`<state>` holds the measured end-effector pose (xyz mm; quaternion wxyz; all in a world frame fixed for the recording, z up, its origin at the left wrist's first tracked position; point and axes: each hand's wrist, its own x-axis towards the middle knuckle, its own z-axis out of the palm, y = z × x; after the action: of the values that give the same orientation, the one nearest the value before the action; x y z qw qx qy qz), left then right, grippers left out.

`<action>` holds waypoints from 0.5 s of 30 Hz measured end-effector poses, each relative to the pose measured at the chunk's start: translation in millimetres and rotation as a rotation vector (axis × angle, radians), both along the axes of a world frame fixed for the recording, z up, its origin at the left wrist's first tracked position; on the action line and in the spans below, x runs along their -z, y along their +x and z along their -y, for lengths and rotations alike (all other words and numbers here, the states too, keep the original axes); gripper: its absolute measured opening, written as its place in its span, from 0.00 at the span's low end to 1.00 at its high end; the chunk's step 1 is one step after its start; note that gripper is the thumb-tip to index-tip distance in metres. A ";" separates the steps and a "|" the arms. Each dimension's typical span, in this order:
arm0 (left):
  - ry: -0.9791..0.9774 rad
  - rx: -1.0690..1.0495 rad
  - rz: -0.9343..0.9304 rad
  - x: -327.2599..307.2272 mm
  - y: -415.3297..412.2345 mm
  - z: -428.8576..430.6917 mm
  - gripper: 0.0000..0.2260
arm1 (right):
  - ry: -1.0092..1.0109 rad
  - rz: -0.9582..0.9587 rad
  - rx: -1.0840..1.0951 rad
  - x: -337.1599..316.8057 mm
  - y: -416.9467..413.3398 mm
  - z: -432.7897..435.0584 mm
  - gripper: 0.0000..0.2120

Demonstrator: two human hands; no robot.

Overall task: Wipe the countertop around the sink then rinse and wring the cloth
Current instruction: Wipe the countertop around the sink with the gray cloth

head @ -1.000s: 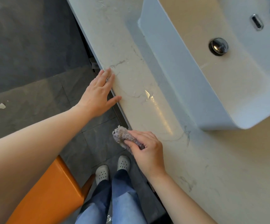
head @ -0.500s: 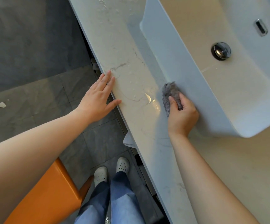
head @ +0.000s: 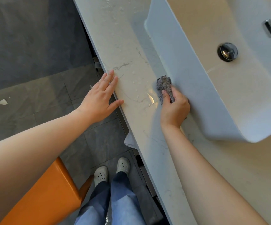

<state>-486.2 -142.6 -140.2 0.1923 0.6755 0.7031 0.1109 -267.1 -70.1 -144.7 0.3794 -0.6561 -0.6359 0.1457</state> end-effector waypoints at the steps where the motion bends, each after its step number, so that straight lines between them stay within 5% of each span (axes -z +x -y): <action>1: -0.001 0.000 -0.003 -0.2 -0.2 -0.1 0.35 | 0.002 0.007 -0.019 -0.3 -0.5 3.0 0.14; 15: -0.063 0.137 -0.032 -15.1 -31.4 -9.3 0.30 | -0.061 -0.012 -0.305 -3.5 -32.9 90.4 0.16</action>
<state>-517.7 -133.3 -125.1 0.2095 0.7174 0.6613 0.0644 -300.0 -160.5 -141.2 0.3363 -0.5621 -0.7213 0.2250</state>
